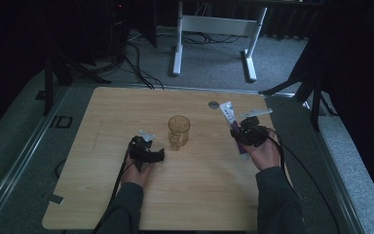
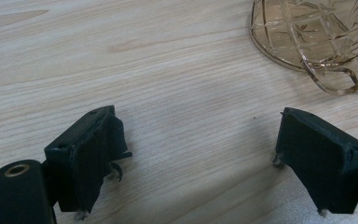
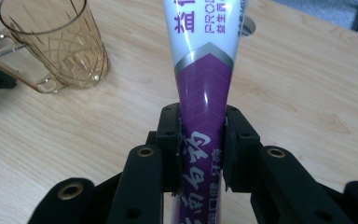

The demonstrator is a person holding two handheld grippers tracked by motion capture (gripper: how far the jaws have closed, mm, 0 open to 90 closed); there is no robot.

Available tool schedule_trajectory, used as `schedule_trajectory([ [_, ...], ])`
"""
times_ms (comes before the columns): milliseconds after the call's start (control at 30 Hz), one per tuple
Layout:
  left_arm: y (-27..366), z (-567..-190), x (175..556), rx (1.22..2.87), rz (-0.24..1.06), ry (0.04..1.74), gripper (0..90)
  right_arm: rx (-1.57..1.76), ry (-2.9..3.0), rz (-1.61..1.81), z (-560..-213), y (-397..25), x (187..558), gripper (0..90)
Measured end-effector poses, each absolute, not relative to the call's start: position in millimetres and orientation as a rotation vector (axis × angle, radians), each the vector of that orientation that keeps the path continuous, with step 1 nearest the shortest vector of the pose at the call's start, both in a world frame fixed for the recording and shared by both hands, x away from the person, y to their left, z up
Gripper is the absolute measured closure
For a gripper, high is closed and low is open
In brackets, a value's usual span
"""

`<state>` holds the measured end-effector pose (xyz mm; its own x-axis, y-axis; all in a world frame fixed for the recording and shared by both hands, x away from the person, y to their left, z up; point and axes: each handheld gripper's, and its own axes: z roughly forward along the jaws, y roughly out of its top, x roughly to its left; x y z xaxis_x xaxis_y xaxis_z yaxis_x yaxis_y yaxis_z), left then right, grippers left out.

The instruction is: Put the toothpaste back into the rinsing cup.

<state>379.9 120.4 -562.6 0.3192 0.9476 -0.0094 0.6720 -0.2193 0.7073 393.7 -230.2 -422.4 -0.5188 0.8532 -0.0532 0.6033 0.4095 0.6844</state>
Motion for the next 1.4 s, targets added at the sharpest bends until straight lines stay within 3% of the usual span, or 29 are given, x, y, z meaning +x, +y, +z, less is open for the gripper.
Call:
schedule_trajectory([
  [1400,120,-563,380,1.974,0.580,1.425,12.9,1.176,2.155,1.111,-405,-218,406,72.0],
])
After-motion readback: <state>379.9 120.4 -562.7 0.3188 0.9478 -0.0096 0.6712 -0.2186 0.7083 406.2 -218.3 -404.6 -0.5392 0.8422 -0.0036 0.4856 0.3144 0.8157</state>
